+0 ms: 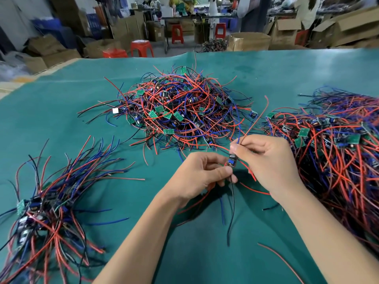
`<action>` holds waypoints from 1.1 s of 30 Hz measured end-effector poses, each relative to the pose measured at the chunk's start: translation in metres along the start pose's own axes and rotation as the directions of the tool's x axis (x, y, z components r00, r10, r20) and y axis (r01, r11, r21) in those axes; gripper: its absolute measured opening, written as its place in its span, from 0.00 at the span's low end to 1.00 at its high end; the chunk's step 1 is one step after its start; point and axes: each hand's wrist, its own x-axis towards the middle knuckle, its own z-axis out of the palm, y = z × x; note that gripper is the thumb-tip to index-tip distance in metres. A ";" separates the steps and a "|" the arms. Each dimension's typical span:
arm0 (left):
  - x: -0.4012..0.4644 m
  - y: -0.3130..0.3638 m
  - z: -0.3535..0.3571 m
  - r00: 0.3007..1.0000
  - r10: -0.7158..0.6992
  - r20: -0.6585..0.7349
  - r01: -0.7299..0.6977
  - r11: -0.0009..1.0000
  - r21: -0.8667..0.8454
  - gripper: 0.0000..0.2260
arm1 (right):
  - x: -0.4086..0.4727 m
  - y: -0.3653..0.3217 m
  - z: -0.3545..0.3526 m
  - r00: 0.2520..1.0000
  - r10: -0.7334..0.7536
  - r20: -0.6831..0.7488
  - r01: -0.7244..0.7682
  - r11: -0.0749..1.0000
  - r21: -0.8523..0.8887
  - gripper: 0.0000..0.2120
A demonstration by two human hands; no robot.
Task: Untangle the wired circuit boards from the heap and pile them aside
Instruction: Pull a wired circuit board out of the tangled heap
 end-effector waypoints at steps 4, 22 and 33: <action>0.001 0.000 0.003 0.997 -0.032 -0.071 0.030 0.999 -0.030 0.05 | 0.001 -0.002 -0.004 1.000 -0.009 0.029 0.009 1.000 -0.022 0.09; -0.003 0.005 0.005 0.994 0.059 0.087 -0.068 0.992 0.108 0.08 | 0.017 -0.003 -0.049 0.771 -0.210 -0.601 0.038 0.958 -0.285 0.06; -0.002 0.010 0.005 0.981 0.008 -0.192 -0.051 0.974 -0.219 0.09 | -0.009 -0.017 0.005 0.839 -0.367 -0.402 0.204 0.897 -0.392 0.10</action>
